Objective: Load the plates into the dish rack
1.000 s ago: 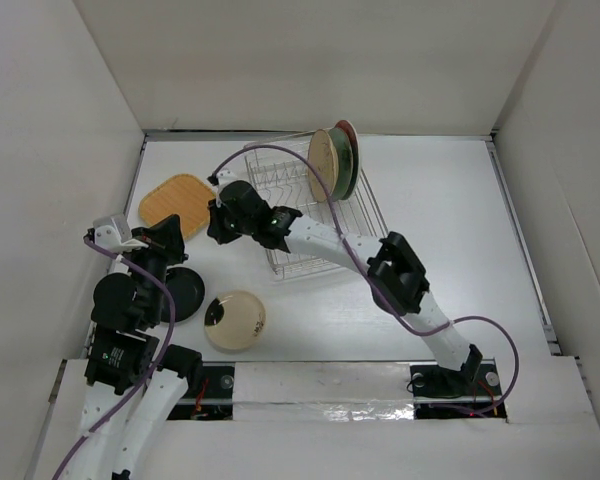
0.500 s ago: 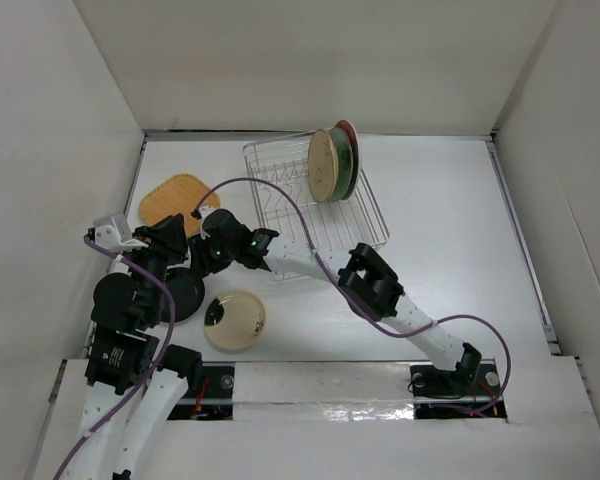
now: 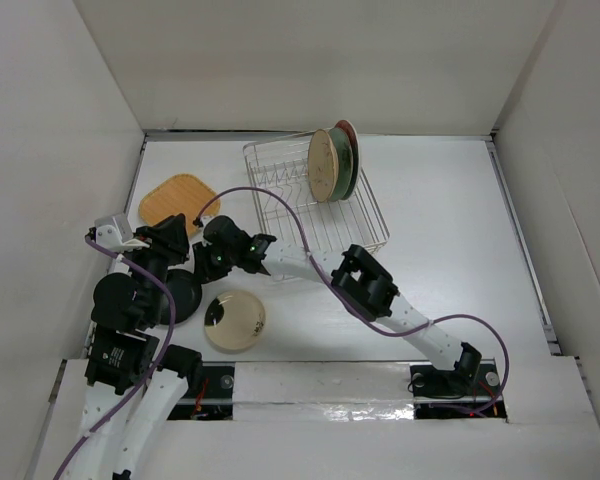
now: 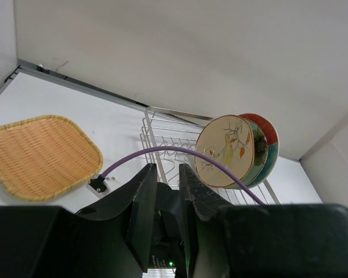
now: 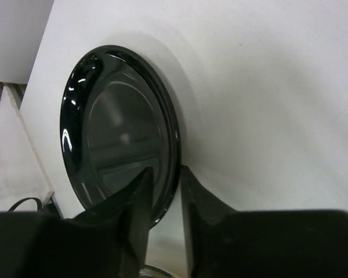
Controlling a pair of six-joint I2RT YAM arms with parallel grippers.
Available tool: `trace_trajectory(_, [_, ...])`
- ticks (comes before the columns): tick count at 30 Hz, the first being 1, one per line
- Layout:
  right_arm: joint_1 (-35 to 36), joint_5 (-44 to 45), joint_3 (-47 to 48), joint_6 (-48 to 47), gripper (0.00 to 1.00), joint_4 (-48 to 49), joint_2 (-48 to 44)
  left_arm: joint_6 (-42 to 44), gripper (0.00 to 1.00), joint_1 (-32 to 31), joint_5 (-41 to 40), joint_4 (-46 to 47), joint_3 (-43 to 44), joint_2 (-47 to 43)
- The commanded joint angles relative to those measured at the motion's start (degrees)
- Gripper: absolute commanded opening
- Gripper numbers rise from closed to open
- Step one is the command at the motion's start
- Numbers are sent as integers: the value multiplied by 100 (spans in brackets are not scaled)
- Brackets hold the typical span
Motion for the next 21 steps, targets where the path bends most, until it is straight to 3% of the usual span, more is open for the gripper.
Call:
trace_trajectory(1, [36,-387,53,232,26,436,117,30,20,30,43,329,0,10])
trace_trajectory(7, [36,-432,27,303,1,568,21,39,20,30,25,329,9,1])
trace_trajectory(21, [-87,43,-1326,180,0,2149,-1894,56,20,30,-159,285,53,-43])
